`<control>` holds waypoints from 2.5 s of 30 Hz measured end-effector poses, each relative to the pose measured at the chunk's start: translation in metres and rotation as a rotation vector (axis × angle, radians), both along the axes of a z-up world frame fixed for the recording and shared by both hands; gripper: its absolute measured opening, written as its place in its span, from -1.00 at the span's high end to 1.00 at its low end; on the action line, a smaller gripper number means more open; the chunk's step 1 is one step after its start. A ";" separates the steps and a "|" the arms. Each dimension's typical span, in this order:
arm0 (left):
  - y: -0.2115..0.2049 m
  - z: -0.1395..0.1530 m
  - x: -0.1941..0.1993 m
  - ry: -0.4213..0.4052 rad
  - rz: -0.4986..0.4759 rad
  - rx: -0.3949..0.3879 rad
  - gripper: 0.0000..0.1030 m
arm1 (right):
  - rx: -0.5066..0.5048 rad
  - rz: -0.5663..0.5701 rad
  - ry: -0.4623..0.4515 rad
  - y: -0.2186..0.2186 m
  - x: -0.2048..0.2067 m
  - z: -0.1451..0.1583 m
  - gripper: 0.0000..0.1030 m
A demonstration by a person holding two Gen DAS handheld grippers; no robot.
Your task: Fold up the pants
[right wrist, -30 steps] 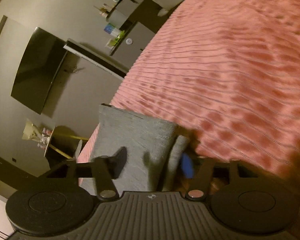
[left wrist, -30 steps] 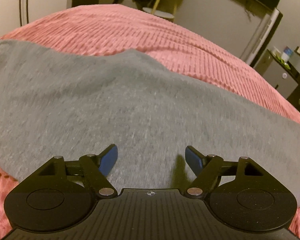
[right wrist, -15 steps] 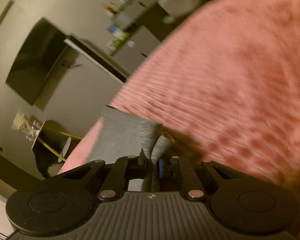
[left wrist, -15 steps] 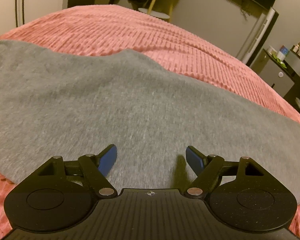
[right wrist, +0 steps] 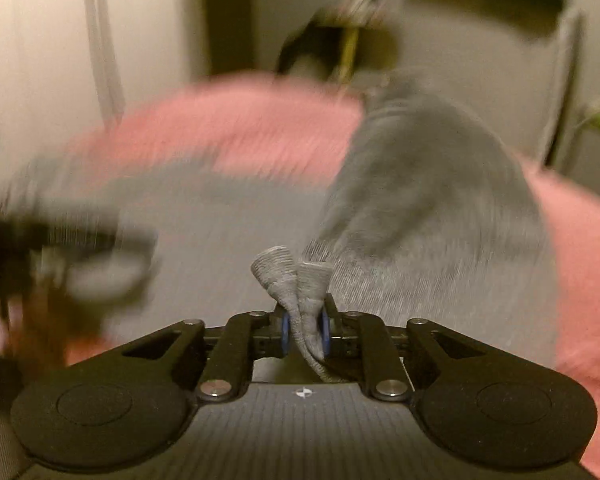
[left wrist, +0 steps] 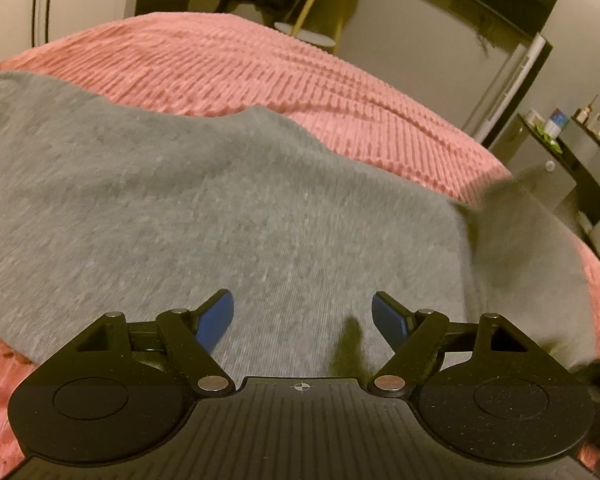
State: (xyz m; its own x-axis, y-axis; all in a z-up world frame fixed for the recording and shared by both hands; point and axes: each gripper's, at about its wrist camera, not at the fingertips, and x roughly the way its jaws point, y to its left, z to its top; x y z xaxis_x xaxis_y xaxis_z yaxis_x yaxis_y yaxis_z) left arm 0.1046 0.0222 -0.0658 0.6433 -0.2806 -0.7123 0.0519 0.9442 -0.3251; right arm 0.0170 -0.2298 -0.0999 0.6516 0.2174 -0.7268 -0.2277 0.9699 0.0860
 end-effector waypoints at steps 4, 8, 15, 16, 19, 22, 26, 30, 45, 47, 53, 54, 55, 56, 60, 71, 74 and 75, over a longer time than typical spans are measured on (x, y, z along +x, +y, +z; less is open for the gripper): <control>0.004 0.004 -0.003 -0.016 -0.006 -0.041 -0.59 | 0.183 -0.058 -0.003 -0.018 -0.009 0.011 0.32; -0.002 0.008 -0.004 -0.017 -0.066 -0.083 -0.59 | 0.429 -0.253 -0.053 -0.079 -0.034 0.012 -0.11; -0.047 0.022 0.004 0.013 -0.223 -0.177 -0.59 | 0.670 -0.572 0.099 -0.144 -0.059 -0.034 0.45; -0.057 0.022 0.008 0.036 -0.253 -0.196 -0.60 | 0.648 -0.565 0.097 -0.140 -0.058 -0.033 0.45; -0.088 0.016 0.025 0.118 -0.323 -0.239 -0.68 | 0.604 -0.523 0.096 -0.130 -0.054 -0.032 0.45; -0.106 -0.001 0.043 0.216 -0.325 -0.290 -0.68 | 0.665 -0.536 0.103 -0.140 -0.051 -0.037 0.47; -0.113 -0.023 0.062 0.286 -0.287 -0.356 -0.48 | 0.778 -0.562 0.109 -0.151 -0.051 -0.046 0.48; -0.111 -0.034 0.077 0.310 -0.239 -0.426 0.10 | 0.859 -0.560 0.095 -0.157 -0.049 -0.054 0.48; -0.074 0.009 0.061 0.156 -0.277 -0.354 0.66 | 0.853 -0.536 -0.090 -0.155 -0.073 -0.027 0.39; -0.056 0.018 0.056 0.108 -0.263 -0.271 0.65 | 0.802 -0.528 -0.072 -0.149 -0.069 -0.023 0.39; -0.027 0.015 0.054 0.066 -0.192 -0.131 0.45 | 0.662 -0.502 0.023 -0.131 -0.045 -0.023 0.39; -0.028 0.016 0.056 0.061 -0.187 -0.149 0.27 | 0.653 -0.500 0.022 -0.129 -0.043 -0.024 0.39; -0.030 0.017 0.059 0.055 -0.182 -0.164 0.18 | 0.644 -0.496 0.020 -0.128 -0.042 -0.023 0.39; -0.033 0.018 0.064 0.052 -0.172 -0.173 0.02 | 0.635 -0.496 0.020 -0.126 -0.043 -0.023 0.39; -0.047 0.012 0.092 0.072 -0.143 -0.191 -0.15 | 0.613 -0.499 0.036 -0.121 -0.040 -0.026 0.39; -0.047 0.020 0.082 -0.089 -0.140 -0.257 0.59 | 0.714 -0.523 0.012 -0.128 -0.045 -0.034 0.40; -0.049 0.007 0.081 -0.056 -0.111 -0.113 0.45 | 0.714 -0.522 0.020 -0.128 -0.043 -0.035 0.40; -0.049 0.002 0.082 -0.027 -0.096 -0.075 0.19 | 0.705 -0.522 0.021 -0.127 -0.042 -0.034 0.40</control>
